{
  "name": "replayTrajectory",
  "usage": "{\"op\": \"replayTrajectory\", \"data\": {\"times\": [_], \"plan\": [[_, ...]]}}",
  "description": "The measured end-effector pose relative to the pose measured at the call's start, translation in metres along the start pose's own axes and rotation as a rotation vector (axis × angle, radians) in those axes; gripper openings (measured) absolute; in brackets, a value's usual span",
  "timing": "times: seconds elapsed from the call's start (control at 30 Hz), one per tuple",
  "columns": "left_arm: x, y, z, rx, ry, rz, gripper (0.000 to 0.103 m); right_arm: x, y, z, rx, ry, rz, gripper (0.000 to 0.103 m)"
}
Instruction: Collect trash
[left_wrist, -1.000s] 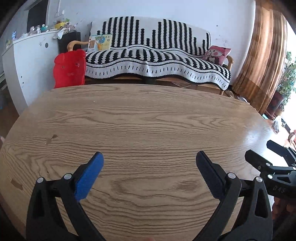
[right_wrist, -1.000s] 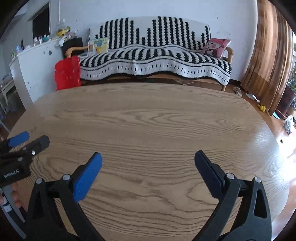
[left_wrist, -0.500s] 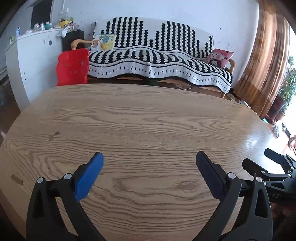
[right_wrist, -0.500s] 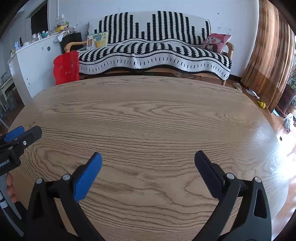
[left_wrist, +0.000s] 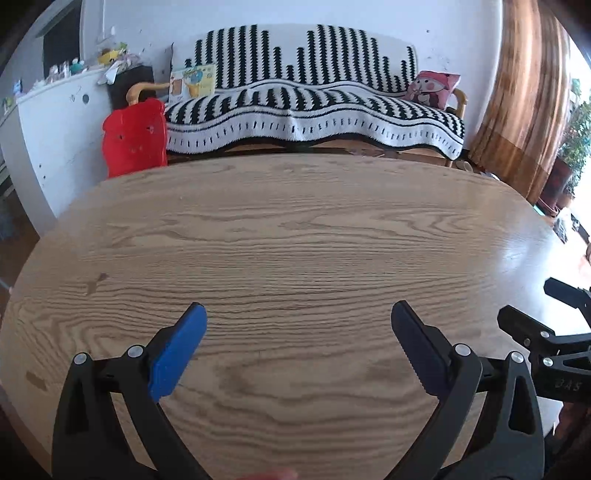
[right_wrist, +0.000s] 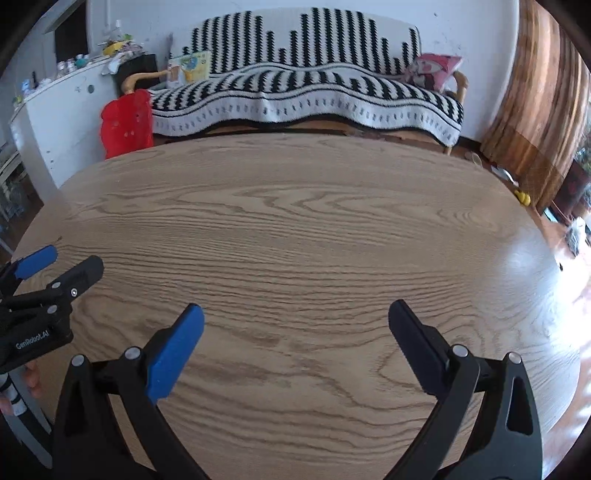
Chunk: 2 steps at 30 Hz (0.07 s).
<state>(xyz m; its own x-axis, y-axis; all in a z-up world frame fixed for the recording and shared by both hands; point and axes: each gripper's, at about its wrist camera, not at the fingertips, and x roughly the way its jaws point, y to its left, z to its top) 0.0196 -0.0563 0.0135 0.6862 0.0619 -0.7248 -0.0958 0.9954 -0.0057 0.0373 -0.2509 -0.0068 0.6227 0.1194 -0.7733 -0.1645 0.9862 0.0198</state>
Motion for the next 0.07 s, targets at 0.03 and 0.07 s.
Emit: {"op": "replayTrajectory", "data": {"times": [0.03, 0.07], "plan": [[0.0074, 0.0023, -0.0009, -0.011, 0.022, 0.009, 0.097, 0.0067, 0.0002, 0.0003, 0.000, 0.009, -0.016, 0.097], [0.0135, 0.0037, -0.0020, -0.015, 0.040, 0.016, 0.097, 0.0105, 0.0003, -0.0002, -0.001, 0.013, -0.025, 0.097]]}}
